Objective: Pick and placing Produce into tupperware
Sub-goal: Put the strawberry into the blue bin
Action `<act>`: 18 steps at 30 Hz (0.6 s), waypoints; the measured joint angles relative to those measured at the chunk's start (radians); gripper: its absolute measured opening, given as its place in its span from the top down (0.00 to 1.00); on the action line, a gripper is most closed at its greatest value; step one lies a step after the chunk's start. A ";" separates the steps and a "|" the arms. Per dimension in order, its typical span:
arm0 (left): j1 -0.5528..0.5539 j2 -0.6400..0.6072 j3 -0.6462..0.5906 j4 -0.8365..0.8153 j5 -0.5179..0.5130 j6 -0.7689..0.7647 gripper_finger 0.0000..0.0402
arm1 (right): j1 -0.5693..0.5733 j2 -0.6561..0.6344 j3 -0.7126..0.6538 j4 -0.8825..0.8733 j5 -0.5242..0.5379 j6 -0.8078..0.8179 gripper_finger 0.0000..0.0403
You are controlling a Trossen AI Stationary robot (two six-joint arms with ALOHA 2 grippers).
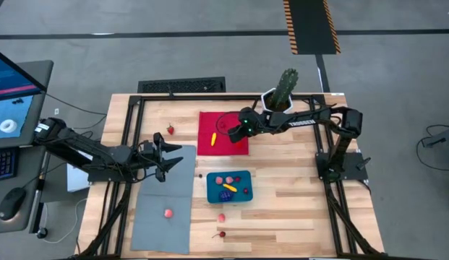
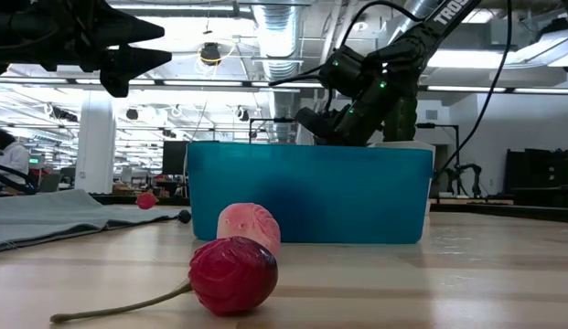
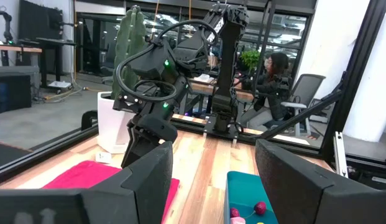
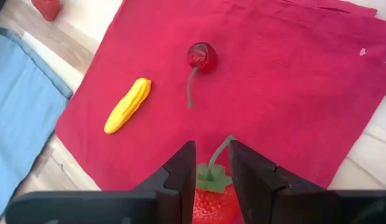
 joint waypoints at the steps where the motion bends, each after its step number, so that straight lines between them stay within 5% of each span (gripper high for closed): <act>1: 0.000 0.000 0.000 0.000 0.000 0.000 0.45 | 0.000 0.000 0.000 0.000 0.000 0.001 0.70; 18: 0.000 0.000 0.000 0.000 0.001 -0.003 0.45 | -0.031 0.000 -0.006 -0.013 -0.065 0.045 0.70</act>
